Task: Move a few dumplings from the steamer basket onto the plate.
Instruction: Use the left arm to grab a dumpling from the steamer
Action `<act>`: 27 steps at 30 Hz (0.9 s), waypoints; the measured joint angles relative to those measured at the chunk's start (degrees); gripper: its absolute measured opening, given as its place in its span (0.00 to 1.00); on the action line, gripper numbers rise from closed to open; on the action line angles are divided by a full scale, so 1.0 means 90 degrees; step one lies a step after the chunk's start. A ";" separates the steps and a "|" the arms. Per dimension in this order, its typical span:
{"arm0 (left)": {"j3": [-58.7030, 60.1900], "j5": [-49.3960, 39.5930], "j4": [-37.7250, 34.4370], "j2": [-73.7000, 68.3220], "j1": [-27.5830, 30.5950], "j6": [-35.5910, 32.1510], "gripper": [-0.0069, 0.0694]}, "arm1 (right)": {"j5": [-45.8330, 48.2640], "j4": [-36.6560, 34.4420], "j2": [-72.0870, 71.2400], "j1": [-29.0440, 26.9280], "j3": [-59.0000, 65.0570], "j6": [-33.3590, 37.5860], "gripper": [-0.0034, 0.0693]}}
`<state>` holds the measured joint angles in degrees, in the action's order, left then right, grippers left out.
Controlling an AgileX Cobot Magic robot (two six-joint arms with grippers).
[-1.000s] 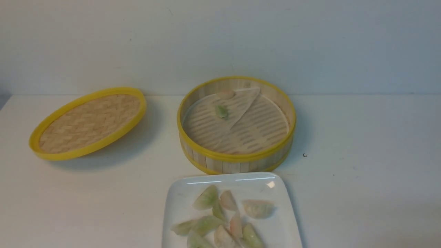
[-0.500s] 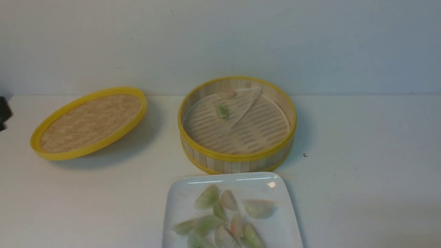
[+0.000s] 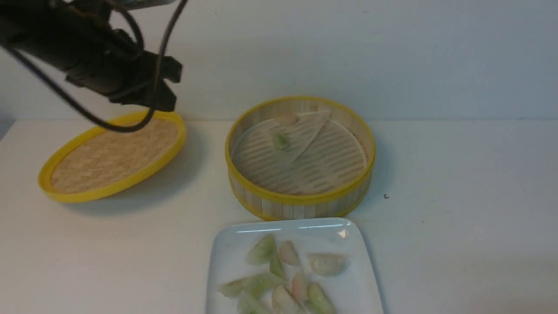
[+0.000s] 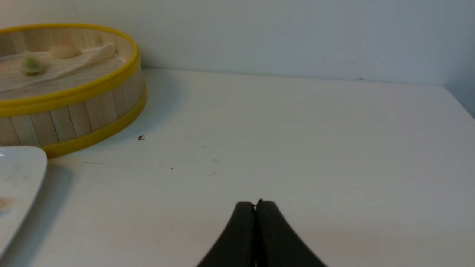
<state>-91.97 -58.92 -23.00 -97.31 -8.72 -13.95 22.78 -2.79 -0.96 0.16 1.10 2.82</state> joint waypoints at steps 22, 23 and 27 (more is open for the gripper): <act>-0.4565 0.0562 0.1204 -0.4891 -0.1506 -0.0160 0.42 | 0.0000 0.0000 0.0000 0.0000 0.0000 0.0000 0.03; -0.4588 0.0679 0.1307 -0.4964 -0.1506 -0.0074 0.49 | 0.0000 0.0000 0.0000 0.0000 0.0000 0.0000 0.03; -0.4616 0.1080 0.1681 -0.5125 -0.1506 0.0171 0.70 | 0.0000 0.0000 0.0000 0.0000 0.0000 0.0000 0.03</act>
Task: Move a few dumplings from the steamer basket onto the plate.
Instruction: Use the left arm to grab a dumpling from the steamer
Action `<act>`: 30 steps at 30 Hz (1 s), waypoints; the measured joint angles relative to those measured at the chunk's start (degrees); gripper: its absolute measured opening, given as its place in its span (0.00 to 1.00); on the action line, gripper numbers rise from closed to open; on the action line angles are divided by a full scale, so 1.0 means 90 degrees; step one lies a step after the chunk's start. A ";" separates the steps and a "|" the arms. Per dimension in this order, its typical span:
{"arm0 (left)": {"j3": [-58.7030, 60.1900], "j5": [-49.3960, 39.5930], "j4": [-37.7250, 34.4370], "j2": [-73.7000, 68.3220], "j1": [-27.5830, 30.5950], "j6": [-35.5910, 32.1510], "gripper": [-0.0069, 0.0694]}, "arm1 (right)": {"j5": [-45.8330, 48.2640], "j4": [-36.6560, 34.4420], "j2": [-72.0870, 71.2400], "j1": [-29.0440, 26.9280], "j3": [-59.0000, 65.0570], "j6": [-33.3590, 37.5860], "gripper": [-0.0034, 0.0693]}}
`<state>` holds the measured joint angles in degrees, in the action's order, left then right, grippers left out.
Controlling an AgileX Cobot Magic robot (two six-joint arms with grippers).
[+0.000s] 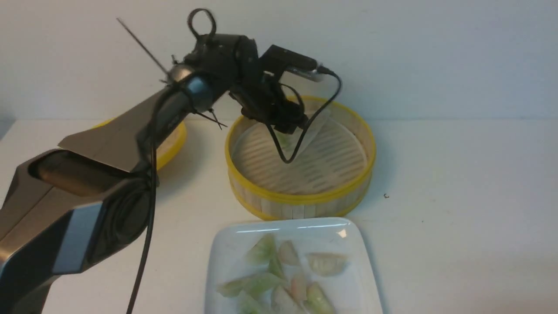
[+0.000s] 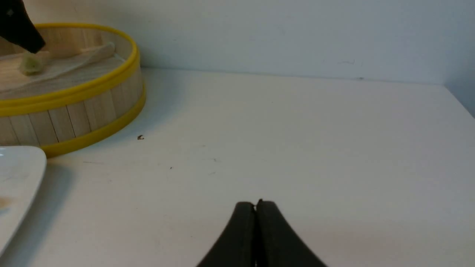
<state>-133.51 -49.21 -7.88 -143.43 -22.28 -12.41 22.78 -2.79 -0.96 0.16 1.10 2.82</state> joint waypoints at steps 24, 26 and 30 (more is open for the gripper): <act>-0.0028 -0.0937 0.0256 -0.0013 0.0000 0.0051 0.32 | 0.0000 0.0000 0.0000 0.0000 0.0000 0.0000 0.03; -0.0022 -0.1181 0.0344 0.0221 0.0000 0.0051 0.32 | 0.0000 0.0000 0.0000 0.0000 0.0000 0.0000 0.03; -0.0028 -0.1775 0.0528 0.0859 0.0000 0.0051 0.32 | 0.0000 0.0000 0.0000 0.0000 0.0000 0.0000 0.03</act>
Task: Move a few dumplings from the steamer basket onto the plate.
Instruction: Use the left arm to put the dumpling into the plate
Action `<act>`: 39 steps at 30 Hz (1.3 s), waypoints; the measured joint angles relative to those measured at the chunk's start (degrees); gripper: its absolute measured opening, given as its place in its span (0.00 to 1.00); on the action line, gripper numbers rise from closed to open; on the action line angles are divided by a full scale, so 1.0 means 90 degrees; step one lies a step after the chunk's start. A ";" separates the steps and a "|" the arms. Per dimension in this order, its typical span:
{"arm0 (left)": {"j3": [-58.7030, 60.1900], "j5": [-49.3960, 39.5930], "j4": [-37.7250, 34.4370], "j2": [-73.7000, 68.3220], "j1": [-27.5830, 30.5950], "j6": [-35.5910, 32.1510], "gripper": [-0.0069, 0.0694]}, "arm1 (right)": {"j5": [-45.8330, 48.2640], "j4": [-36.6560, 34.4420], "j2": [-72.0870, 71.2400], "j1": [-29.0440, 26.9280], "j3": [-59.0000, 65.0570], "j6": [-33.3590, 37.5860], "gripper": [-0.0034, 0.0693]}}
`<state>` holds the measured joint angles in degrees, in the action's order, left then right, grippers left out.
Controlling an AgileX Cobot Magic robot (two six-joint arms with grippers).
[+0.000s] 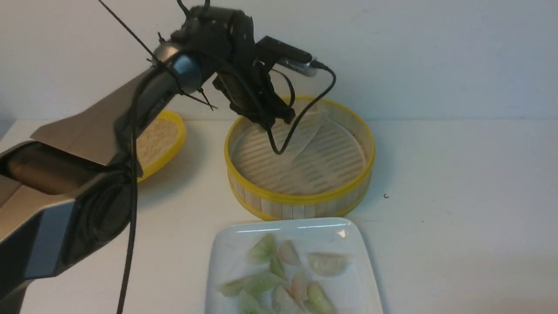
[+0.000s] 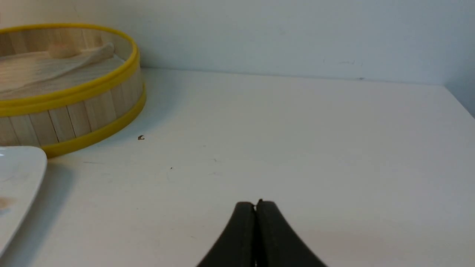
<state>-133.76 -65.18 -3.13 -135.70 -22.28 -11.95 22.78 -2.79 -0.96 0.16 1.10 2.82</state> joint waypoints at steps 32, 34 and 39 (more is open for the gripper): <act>0.6866 0.0332 -0.1487 0.3471 -0.2079 -0.0073 0.32 | 0.0000 0.0000 0.0000 0.0000 0.0000 0.0000 0.03; 0.6866 0.0332 -0.1487 0.3465 -0.2175 -0.0073 0.32 | 0.0000 0.0000 0.0000 0.0000 0.0000 0.0000 0.03; 0.6866 0.0332 -0.1487 0.3459 -0.2259 -0.0012 0.50 | 0.0000 0.0000 0.0000 0.0000 0.0000 0.0000 0.03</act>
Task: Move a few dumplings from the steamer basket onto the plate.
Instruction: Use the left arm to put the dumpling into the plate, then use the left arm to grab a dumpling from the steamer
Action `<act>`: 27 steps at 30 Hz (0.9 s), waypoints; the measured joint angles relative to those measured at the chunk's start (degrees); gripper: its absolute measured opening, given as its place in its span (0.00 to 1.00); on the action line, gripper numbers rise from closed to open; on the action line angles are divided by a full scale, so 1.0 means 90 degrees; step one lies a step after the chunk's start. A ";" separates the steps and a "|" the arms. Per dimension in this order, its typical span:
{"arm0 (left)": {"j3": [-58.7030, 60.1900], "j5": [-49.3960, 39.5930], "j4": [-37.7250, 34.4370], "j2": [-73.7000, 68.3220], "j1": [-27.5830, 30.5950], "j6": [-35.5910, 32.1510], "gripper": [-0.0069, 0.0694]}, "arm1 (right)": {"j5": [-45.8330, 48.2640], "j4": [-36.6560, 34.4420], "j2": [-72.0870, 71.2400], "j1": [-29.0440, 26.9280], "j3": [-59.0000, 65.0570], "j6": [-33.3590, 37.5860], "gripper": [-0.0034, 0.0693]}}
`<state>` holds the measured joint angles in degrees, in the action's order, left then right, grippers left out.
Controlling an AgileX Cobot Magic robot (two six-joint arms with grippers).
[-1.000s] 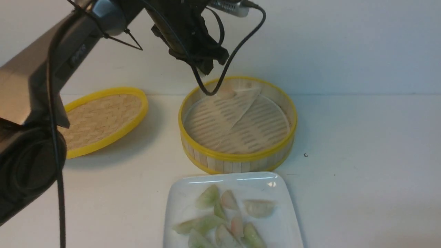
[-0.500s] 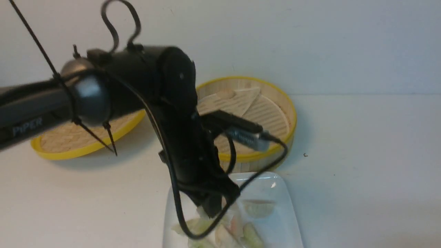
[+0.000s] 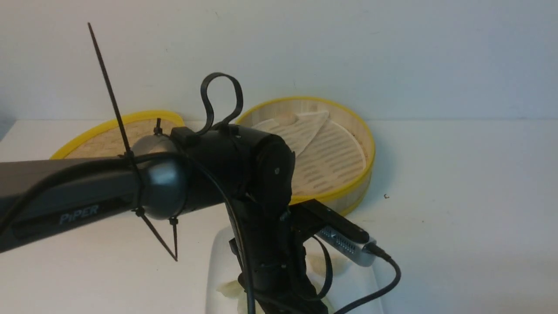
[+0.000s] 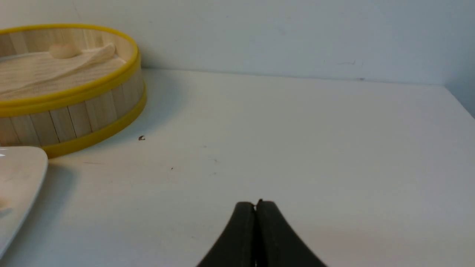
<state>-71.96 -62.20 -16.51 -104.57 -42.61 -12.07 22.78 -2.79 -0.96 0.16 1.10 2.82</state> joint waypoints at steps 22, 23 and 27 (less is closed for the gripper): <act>-0.4400 0.0230 -0.0050 -0.1064 0.2204 -0.0529 0.10 | 0.0000 0.0000 0.0000 0.0000 0.0000 0.0000 0.03; -0.4825 0.0185 -0.0345 -0.1332 0.2337 -0.0871 0.10 | 0.0000 0.0000 0.0000 0.0000 0.0000 0.0000 0.03; -0.6304 0.0152 -0.1019 -0.2495 0.2592 -0.1942 0.10 | 0.0000 0.0000 0.0000 0.0000 0.0000 0.0000 0.03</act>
<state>-128.70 -60.83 -25.68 -127.03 -19.28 -29.55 22.78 -2.79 -0.96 0.16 1.10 2.82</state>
